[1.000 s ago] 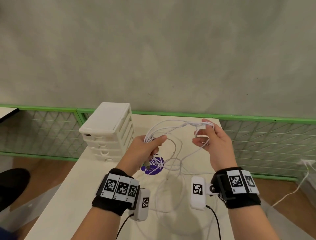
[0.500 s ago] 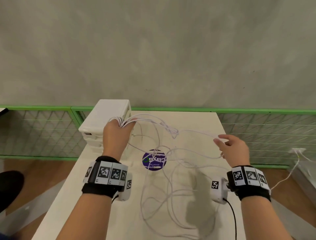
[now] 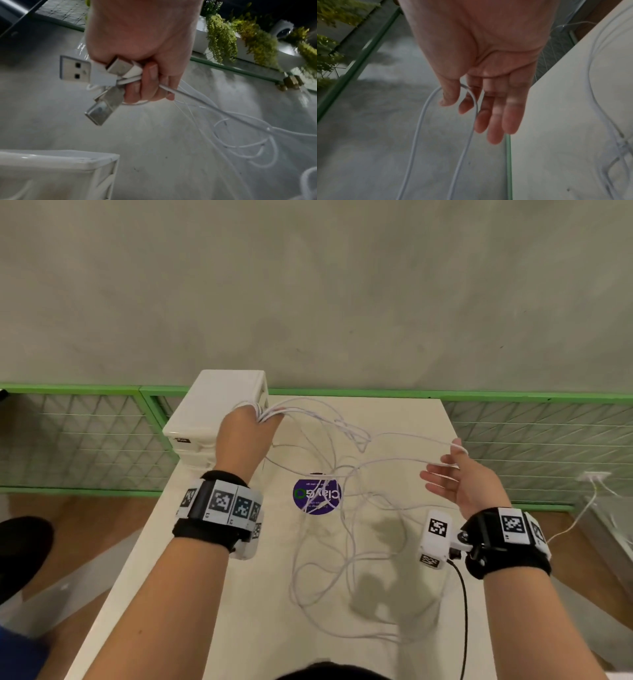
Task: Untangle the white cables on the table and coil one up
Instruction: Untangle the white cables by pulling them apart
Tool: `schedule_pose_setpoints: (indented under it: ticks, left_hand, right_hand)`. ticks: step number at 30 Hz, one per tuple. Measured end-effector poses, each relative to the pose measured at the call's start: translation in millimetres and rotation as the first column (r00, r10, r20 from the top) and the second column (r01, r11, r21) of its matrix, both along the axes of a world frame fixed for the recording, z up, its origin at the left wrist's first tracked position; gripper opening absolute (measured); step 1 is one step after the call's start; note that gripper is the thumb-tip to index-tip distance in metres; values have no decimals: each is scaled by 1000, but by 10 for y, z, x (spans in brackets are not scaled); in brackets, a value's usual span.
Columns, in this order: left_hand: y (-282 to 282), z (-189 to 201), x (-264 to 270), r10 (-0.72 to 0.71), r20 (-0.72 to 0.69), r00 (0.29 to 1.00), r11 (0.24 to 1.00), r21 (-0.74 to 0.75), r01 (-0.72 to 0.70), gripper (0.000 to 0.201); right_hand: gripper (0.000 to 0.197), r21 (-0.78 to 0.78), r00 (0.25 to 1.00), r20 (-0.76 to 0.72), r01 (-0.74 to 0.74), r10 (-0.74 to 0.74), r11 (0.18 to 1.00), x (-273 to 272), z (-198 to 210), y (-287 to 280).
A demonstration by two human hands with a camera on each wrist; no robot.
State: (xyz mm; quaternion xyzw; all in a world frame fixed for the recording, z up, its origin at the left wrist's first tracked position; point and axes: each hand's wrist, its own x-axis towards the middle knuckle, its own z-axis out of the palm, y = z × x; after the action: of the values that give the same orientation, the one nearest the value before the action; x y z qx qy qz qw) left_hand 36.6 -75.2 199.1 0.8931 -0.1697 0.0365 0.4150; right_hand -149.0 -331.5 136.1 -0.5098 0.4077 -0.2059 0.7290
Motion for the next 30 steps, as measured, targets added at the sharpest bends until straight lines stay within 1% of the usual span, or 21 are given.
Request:
schedule_pose_setpoints:
  ticks: [2, 4, 6, 8, 9, 10, 11, 12, 13, 15, 16, 17, 18, 19, 20, 22, 24, 25, 27, 28, 30]
  left_hand:
    - [48, -14, 36, 5, -11, 1000, 1000, 13, -5, 48]
    - [17, -47, 12, -18, -48, 999, 1000, -19, 17, 45]
    - [-75, -95, -69, -63, -101, 993, 996, -63, 57, 41]
    - [-179, -133, -174, -107, -157, 982, 990, -106, 91, 41]
    - [-224, -140, -221, -127, -172, 977, 987, -124, 107, 41]
    - [-262, -145, -252, -146, -179, 973, 983, -134, 123, 39]
    - [-292, -144, -277, -162, -177, 971, 980, -142, 138, 37]
    - [-311, -139, -293, -172, -179, 969, 978, -147, 147, 37]
    - [-325, -130, -308, -179, -183, 967, 976, -159, 151, 40]
    - [-336, -106, -317, -188, -197, 962, 971, -185, 151, 45]
    - [-336, -90, -321, -193, -205, 960, 969, -194, 154, 44]
    - [-334, -69, -326, -203, -215, 955, 966, -201, 160, 42]
    - [-330, -44, -328, -214, -228, 950, 964, -207, 167, 39]
    - [-321, -22, -332, -225, -243, 944, 962, -212, 174, 37]
    - [-308, -4, -335, -232, -260, 937, 959, -222, 176, 36]
    - [-279, 18, -335, -251, -307, 918, 951, -255, 175, 36]
    - [-262, 34, -351, -283, -366, 886, 938, -298, 177, 36]
    - [-259, 44, -364, -298, -388, 872, 932, -314, 179, 36]
    - [-247, 73, -389, -318, -415, 852, 927, -325, 188, 35]
    - [-235, 88, -397, -328, -425, 844, 924, -332, 192, 35]
    - [-195, 112, -394, -337, -438, 833, 919, -344, 191, 33]
  right_hand:
    - [21, -23, 1000, -2, 20, -20, 1000, -58, -94, -30]
    - [21, -10, 998, 39, 45, -44, 999, -78, -182, 24]
    - [34, 14, 991, 111, 76, -77, 997, -32, -220, 126]
    - [47, 20, 985, 129, 110, -112, 994, 69, -208, 231]
    - [47, -16, 987, 100, 127, -125, 992, 119, -176, 296]
    - [44, -92, 988, 60, 146, -140, 985, 171, -155, 355]
    - [36, -214, 988, 33, 153, -149, 965, 215, -148, 408]
    - [26, -357, 991, 20, 127, -129, 925, 251, -153, 459]
    - [21, -491, 998, 9, 64, -68, 869, 272, -152, 518]
    - [20, -686, 992, -67, -125, 109, 717, 313, -204, 611]
    - [17, -755, 975, -123, -215, 187, 619, 333, -241, 646]
    - [14, -823, 957, -174, -271, 233, 500, 352, -272, 670]
    - [13, -881, 949, -205, -287, 241, 377, 380, -300, 673]
    - [13, -914, 949, -220, -281, 223, 294, 399, -314, 673]
    - [17, -918, 948, -245, -294, 203, 267, 416, -319, 659]
    - [35, -858, 910, -347, -405, 225, 316, 452, -291, 636]
    - [56, -784, 853, -410, -510, 323, 353, 505, -278, 621]
    - [65, -761, 824, -433, -552, 366, 341, 537, -287, 620]
    - [79, -723, 753, -512, -637, 413, 268, 590, -310, 636]
    - [84, -698, 718, -547, -675, 430, 241, 606, -323, 652]
    - [87, -659, 663, -565, -721, 491, 215, 626, -364, 681]
